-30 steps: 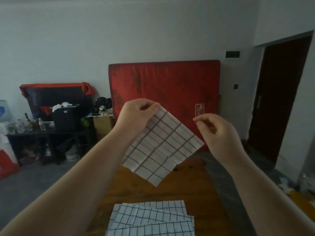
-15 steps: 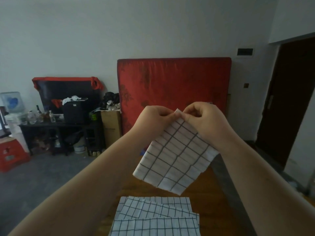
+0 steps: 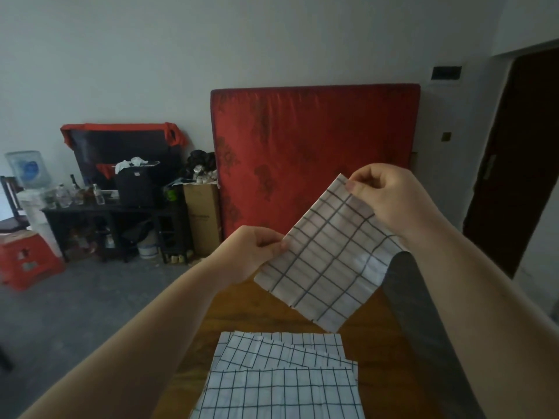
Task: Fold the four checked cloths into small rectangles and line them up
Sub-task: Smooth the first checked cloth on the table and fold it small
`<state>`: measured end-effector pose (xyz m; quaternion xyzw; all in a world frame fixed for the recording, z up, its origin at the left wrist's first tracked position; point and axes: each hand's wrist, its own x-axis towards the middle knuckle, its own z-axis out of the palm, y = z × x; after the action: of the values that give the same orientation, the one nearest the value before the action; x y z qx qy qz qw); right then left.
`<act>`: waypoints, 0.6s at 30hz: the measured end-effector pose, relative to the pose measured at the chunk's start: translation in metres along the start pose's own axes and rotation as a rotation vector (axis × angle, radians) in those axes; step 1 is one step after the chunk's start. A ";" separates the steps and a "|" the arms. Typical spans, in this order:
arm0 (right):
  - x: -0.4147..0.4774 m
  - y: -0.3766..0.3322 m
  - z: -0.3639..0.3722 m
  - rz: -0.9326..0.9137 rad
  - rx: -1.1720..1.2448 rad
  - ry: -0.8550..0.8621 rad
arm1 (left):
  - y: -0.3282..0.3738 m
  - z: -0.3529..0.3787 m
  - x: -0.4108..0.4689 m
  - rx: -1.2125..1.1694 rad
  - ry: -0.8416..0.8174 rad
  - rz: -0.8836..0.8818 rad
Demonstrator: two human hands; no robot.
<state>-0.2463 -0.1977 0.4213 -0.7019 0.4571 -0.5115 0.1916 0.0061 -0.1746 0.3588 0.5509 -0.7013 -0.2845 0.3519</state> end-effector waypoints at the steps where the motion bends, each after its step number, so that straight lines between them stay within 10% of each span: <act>1: 0.001 0.001 0.000 0.005 0.010 0.004 | -0.006 -0.001 -0.002 0.013 0.010 -0.009; 18: -0.001 0.005 0.012 0.023 0.053 -0.014 | -0.028 -0.026 -0.009 0.154 -0.028 0.020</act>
<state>-0.2375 -0.2015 0.4119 -0.6949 0.4503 -0.5161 0.2192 0.0443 -0.1727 0.3511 0.5652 -0.7314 -0.2339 0.3016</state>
